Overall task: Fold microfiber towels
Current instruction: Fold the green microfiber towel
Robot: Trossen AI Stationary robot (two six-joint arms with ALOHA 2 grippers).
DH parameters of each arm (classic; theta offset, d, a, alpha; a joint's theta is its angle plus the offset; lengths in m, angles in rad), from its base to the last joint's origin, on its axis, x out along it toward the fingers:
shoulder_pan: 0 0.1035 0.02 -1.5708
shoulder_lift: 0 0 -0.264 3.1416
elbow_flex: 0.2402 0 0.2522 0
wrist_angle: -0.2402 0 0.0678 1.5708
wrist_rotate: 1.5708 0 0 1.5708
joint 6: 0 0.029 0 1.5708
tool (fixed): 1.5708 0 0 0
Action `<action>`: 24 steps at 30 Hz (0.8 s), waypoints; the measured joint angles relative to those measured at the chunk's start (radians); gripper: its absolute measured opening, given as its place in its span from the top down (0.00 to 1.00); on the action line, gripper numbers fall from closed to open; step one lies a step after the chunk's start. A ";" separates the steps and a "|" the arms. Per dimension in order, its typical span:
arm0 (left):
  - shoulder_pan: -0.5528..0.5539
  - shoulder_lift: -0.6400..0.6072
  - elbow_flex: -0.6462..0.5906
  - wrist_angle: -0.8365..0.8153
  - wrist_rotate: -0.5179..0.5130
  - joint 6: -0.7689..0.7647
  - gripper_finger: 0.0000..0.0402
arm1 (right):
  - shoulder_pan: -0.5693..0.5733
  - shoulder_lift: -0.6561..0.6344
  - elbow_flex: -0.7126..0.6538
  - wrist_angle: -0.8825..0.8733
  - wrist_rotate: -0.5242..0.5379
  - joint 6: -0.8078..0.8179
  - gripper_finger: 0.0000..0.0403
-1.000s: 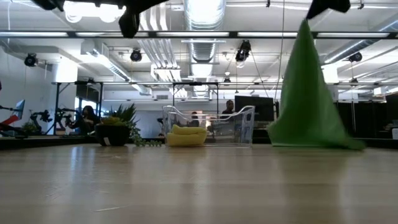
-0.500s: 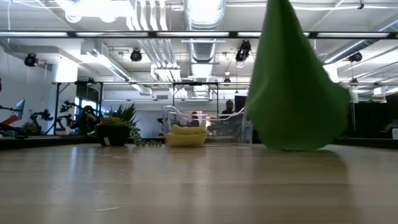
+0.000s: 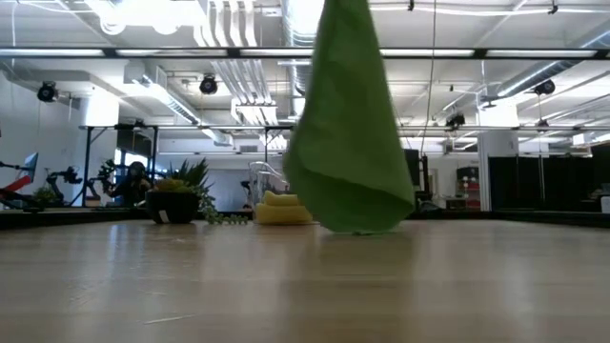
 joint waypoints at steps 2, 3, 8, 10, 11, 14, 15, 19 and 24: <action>0.001 0.011 0.000 0.001 -0.025 0.020 1.00 | -0.008 0.045 0.067 0.000 0.007 -0.037 0.98; 0.001 0.016 0.000 0.002 -0.028 0.024 0.99 | -0.011 0.060 0.089 0.006 0.010 -0.050 0.98; -0.006 0.072 -0.002 0.008 -0.034 0.017 0.88 | -0.034 0.051 0.071 0.089 0.016 -0.107 0.98; -0.008 0.096 -0.002 0.002 -0.065 -0.001 0.81 | -0.043 0.049 0.086 0.083 0.016 -0.124 0.98; -0.008 0.108 -0.002 0.005 -0.084 -0.016 0.78 | -0.044 0.047 0.087 0.085 0.015 -0.139 0.98; -0.007 0.133 -0.002 0.005 -0.124 -0.033 0.67 | -0.047 0.034 0.087 0.089 0.015 -0.180 0.98; -0.007 0.138 -0.002 0.006 -0.134 -0.035 0.64 | -0.049 0.027 0.088 0.084 0.015 -0.189 0.98; -0.008 0.135 -0.002 0.008 -0.168 -0.053 0.55 | -0.059 0.010 0.088 0.056 0.015 -0.203 0.98; 0.001 0.127 -0.005 -0.001 -0.207 -0.063 0.51 | -0.059 -0.001 0.087 0.049 0.007 -0.212 0.98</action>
